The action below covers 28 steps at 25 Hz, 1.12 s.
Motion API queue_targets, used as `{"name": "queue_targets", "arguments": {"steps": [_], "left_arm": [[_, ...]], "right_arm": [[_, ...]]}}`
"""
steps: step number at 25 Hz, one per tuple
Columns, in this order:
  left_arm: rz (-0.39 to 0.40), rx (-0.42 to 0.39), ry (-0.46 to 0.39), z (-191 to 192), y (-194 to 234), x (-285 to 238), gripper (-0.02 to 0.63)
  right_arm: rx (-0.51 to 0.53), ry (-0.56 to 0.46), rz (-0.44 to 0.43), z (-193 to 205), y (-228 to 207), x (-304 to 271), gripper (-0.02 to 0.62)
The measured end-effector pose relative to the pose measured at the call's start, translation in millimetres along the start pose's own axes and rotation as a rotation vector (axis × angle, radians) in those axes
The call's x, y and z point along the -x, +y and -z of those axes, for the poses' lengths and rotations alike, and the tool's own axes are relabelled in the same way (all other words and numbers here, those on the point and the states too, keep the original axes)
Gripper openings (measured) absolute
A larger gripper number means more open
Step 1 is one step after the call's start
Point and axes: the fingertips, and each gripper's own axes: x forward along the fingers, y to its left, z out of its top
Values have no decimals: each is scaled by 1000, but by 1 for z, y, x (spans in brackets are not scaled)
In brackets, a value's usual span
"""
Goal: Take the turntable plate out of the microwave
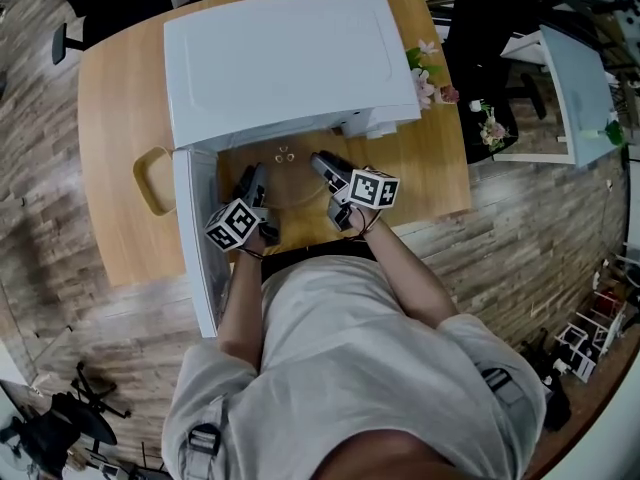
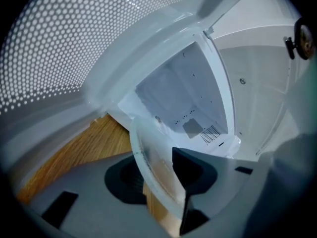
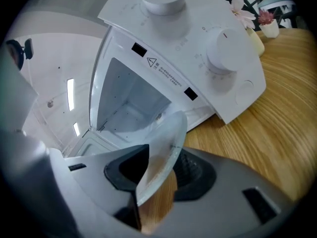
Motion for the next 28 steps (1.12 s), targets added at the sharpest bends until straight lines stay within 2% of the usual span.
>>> {"name": "queue_targets", "arguments": {"steps": [3,8,18,28], "left_arm": [[5,6,-13,2,-7,3,167],[-56,-6,-36,8,-6,14,169],[-117,0,-107,28,-24,29,170],[-176,17,-249,36,-42,53,171]], "right_arm": [[2,7,-21,-1,1,4,152],[5,35,-56,-1,3,8,150],[20,100,-128,0,-3,23,152],[90,174,-253,-8,15,30,150]]}}
